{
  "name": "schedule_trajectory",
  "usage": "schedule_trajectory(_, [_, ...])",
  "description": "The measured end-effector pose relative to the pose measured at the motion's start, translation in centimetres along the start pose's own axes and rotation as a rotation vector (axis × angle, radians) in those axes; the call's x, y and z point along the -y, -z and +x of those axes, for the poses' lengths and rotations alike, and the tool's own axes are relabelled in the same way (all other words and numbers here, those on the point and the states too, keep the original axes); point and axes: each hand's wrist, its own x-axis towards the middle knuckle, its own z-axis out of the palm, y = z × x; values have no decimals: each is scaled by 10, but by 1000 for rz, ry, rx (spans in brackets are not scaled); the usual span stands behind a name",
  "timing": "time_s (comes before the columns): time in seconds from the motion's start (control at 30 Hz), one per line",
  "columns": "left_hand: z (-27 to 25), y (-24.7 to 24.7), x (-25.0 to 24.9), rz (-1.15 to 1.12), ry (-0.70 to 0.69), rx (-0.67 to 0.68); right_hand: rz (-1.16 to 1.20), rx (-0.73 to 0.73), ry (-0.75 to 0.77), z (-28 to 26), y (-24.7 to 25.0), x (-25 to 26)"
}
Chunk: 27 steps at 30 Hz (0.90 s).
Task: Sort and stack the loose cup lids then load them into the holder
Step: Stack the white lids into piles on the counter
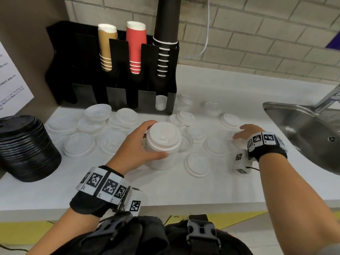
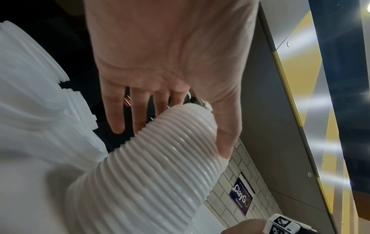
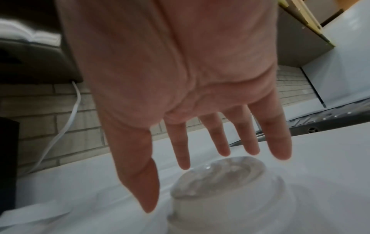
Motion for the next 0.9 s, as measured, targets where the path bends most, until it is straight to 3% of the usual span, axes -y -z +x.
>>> schedule_trajectory(0.23, [0,-1,2,10,-17,3,-132,35,35,7,2,0])
schedule_trajectory(0.37, [1,-2,3,10,-22,-5,-110,-25,93,-11,12,25])
schedule_trajectory(0.43, [3,-3,3,12,-14,-15,-25,9,204,-27,15,45])
schedule_trajectory(0.53, [6,-6,2,31,-9,-38,160,178,456,-63,16,77])
schedule_trajectory(0.7, [15,-7,0,45,5,-55,223,349,881,-116,5,126])
schedule_trajectory(0.9, [18,-6,1,11,53,-56,132,351,1034,-139,-12,154])
